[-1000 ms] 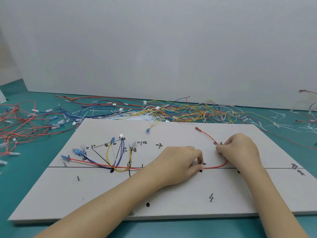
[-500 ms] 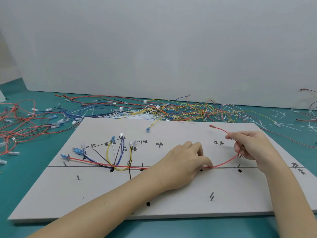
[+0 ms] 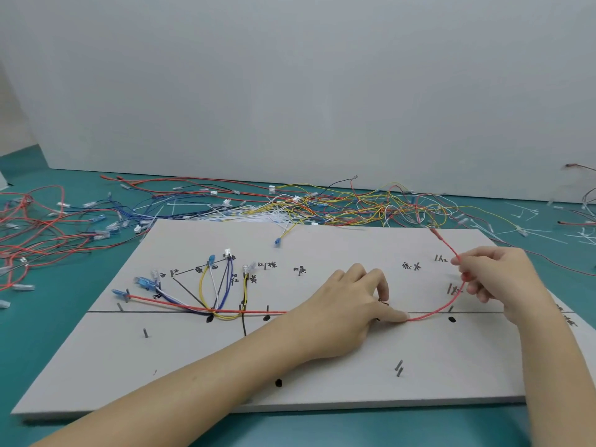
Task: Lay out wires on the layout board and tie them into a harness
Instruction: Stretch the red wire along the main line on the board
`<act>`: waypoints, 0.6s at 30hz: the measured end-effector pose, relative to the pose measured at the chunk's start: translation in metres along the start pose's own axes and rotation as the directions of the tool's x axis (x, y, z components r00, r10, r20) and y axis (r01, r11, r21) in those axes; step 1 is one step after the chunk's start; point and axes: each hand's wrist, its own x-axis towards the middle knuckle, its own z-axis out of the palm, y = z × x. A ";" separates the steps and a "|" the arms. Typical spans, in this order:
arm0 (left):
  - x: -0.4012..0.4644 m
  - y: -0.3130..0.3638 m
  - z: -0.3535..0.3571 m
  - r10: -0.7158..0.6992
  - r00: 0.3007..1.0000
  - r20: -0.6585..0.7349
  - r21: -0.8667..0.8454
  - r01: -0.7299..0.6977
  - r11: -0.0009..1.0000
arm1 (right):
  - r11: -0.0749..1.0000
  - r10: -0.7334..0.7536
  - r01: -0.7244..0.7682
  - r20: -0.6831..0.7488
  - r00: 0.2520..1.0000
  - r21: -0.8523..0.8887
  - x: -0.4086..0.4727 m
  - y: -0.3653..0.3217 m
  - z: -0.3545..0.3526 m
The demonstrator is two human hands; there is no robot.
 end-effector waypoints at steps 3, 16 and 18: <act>-0.001 0.000 0.001 -0.009 1.000 0.009 -0.012 0.009 1.000 | 0.993 0.040 -0.046 -0.053 0.998 -0.111 0.003 0.004 -0.004; 0.001 0.005 0.003 -0.040 0.996 0.075 -0.010 0.041 0.999 | 0.994 0.063 -0.071 0.089 0.994 0.088 -0.005 -0.004 -0.001; 0.002 0.007 0.002 -0.028 0.996 0.088 0.010 0.028 1.000 | 0.990 0.072 -0.089 0.148 0.986 0.109 -0.008 -0.008 -0.004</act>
